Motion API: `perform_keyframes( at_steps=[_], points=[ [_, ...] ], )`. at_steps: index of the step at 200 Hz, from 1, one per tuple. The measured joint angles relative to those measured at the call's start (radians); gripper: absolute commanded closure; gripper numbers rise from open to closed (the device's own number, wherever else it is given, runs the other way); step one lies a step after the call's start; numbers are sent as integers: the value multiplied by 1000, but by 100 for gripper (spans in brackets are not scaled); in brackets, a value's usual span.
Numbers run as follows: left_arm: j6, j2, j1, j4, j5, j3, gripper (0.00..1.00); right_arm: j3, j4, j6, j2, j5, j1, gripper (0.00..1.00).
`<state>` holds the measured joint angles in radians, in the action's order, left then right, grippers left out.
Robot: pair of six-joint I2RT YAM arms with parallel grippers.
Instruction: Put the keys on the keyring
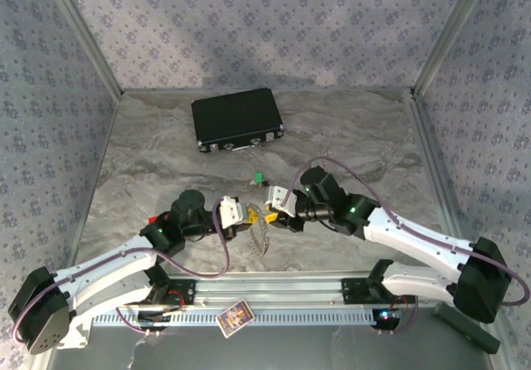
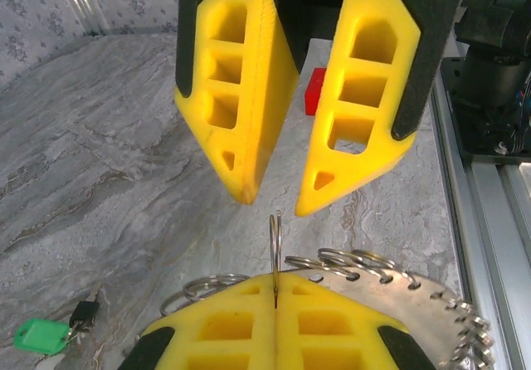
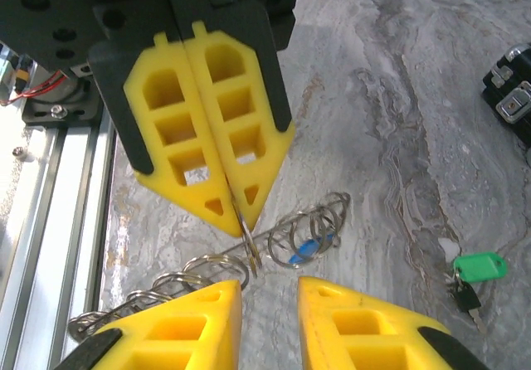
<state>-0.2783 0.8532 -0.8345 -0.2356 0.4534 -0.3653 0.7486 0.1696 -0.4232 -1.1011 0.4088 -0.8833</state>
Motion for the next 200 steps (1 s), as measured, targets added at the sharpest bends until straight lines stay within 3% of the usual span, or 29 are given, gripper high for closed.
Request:
perform_keyframes(
  at_steps=[69,86,200],
  points=[
    [-2,0,-6,-1,4,0,100,0,-25,4,-27,55,0,90],
    [-2,0,-6,0,6,1,100,0,-26,0,-30,60,2,100],
    [8,20,-6,6,6,3,90,43,32,-27,-80,78,-6,100]
  ],
)
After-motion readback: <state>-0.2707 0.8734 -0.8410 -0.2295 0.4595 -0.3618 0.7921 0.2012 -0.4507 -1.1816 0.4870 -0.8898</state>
